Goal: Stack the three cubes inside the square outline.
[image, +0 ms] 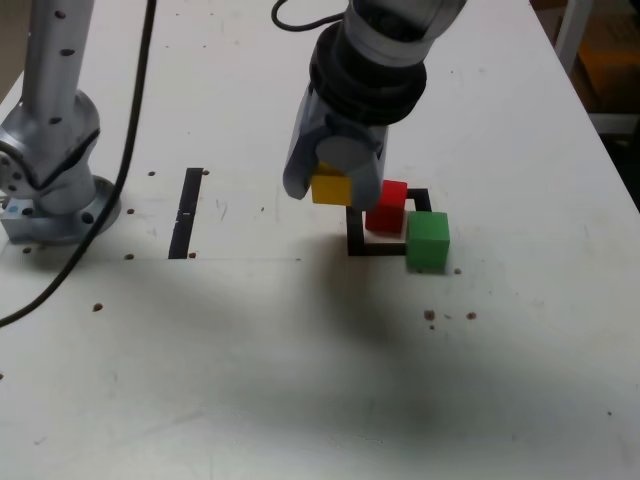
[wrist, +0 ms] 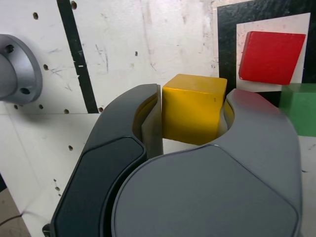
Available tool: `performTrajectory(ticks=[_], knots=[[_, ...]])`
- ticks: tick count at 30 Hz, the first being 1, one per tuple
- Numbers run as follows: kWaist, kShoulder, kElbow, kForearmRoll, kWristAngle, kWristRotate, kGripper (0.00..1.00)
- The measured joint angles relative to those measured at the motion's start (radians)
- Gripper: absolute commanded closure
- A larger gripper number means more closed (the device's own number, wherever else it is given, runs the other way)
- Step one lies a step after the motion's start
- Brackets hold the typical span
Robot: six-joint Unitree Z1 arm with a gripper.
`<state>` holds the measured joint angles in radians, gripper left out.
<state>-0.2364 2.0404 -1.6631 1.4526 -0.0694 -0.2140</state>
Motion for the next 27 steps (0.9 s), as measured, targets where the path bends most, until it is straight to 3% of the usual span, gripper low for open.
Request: performTrajectory(ticks=[3, 6, 18, 27], knots=[[0.015, 0.006, -0.025, -0.005, 0.01, 0.016, 0.72], [0.041, 0.025, -0.055, -0.007, 0.043, 0.039, 0.72], [0.054, 0.089, -0.13, -0.007, 0.035, 0.063, 0.72], [0.066, 0.113, -0.137, -0.006, 0.068, 0.066, 0.72]])
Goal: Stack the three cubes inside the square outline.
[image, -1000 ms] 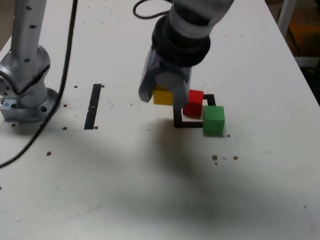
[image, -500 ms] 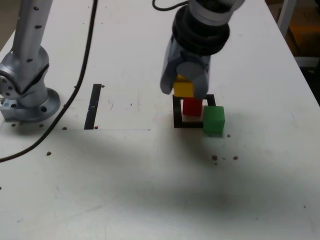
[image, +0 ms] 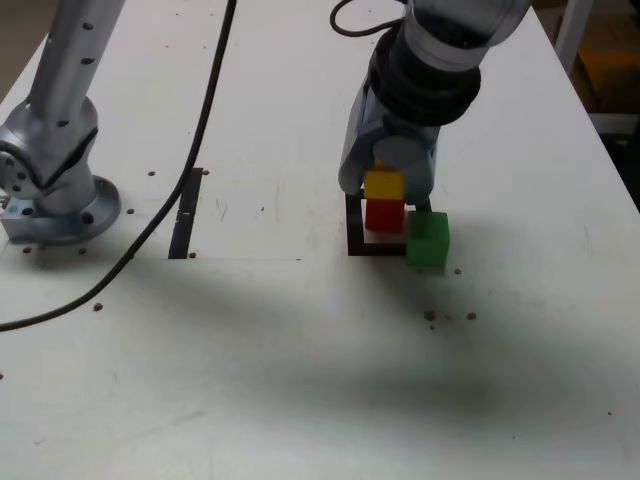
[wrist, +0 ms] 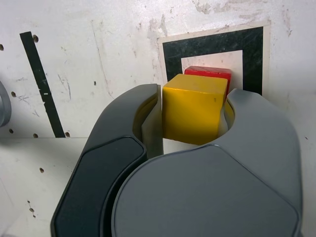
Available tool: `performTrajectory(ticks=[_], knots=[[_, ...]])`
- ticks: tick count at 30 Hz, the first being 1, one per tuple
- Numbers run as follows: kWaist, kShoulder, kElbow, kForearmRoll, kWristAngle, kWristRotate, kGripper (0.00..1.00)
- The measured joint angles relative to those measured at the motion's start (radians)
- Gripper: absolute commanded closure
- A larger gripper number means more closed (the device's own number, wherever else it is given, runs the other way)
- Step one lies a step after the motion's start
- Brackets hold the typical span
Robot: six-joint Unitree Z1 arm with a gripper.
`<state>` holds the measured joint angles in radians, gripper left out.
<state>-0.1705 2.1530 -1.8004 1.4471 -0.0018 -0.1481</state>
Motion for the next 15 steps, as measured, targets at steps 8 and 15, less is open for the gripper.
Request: performTrajectory(ticks=[8, 15], knots=[[0.002, 0.006, 0.0, 0.001, -0.003, 0.0, 0.69], [0.002, 0.007, 0.001, 0.001, -0.005, 0.0, 0.39]])
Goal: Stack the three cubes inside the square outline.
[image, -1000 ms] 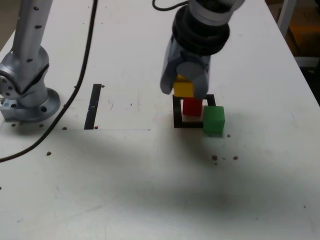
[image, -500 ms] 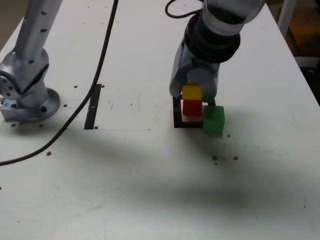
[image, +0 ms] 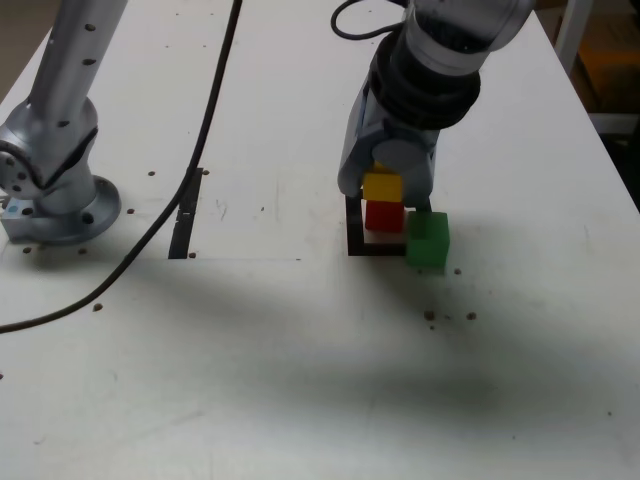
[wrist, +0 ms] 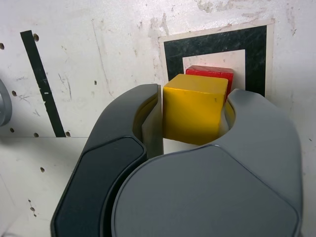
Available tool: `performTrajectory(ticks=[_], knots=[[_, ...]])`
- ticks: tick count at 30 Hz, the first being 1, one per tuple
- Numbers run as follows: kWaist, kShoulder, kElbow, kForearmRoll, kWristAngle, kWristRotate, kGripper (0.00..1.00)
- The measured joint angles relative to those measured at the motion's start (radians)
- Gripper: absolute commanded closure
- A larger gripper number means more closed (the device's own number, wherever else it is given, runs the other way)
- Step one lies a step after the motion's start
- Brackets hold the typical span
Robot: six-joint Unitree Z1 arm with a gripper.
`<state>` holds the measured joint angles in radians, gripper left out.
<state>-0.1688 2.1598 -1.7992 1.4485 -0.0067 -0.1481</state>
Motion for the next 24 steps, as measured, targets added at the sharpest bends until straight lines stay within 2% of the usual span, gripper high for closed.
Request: performTrajectory(ticks=[5, 11, 18, 24], knots=[[0.0, 0.004, 0.003, 0.0, -0.006, 0.0, 0.19], [0.0, 0.005, 0.005, 0.001, -0.009, 0.005, 0.05], [0.0, 0.005, 0.007, 0.016, -0.011, -0.001, 0.0], [-0.005, -0.012, 0.003, 0.054, -0.037, -0.024, 0.0]])
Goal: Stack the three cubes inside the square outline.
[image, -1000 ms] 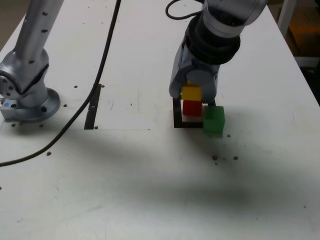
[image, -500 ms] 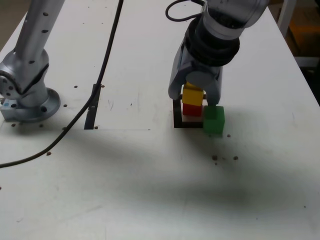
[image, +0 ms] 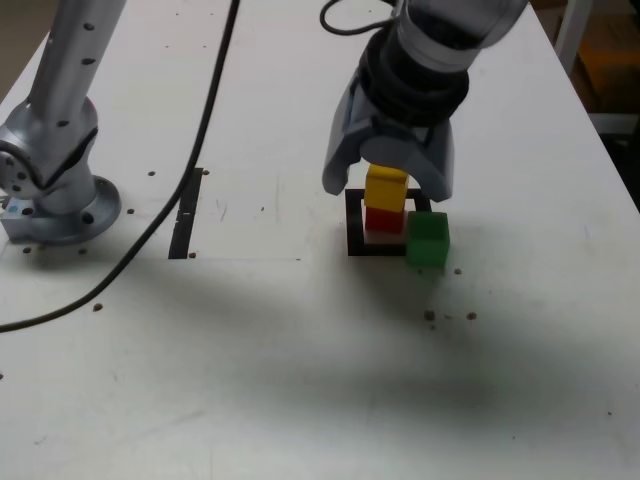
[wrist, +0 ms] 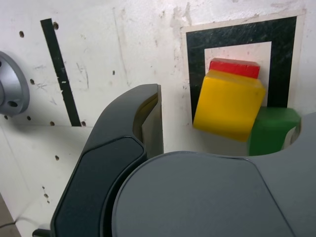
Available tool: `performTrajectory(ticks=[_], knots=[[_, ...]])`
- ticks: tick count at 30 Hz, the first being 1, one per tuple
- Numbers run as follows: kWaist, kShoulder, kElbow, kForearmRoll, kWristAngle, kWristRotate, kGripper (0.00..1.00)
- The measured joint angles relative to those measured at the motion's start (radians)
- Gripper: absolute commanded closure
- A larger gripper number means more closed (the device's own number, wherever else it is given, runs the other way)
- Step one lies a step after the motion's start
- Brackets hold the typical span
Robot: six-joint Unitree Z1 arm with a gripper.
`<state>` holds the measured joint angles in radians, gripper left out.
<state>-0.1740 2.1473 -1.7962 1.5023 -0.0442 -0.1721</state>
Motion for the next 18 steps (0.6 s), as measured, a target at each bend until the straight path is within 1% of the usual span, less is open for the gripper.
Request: performTrajectory(ticks=[4, 9, 12, 15, 18], knots=[[-0.027, -0.019, -0.024, 0.012, -0.002, -0.019, 0.0], [-0.072, -0.019, -0.102, 0.013, -0.001, -0.04, 0.0], [-0.09, 0.006, -0.151, 0.013, -0.005, -0.053, 0.0], [-0.108, 0.054, -0.186, 0.023, -0.024, -0.068, 0.01], [-0.114, 0.073, -0.2, 0.035, -0.03, -0.08, 0.01]])
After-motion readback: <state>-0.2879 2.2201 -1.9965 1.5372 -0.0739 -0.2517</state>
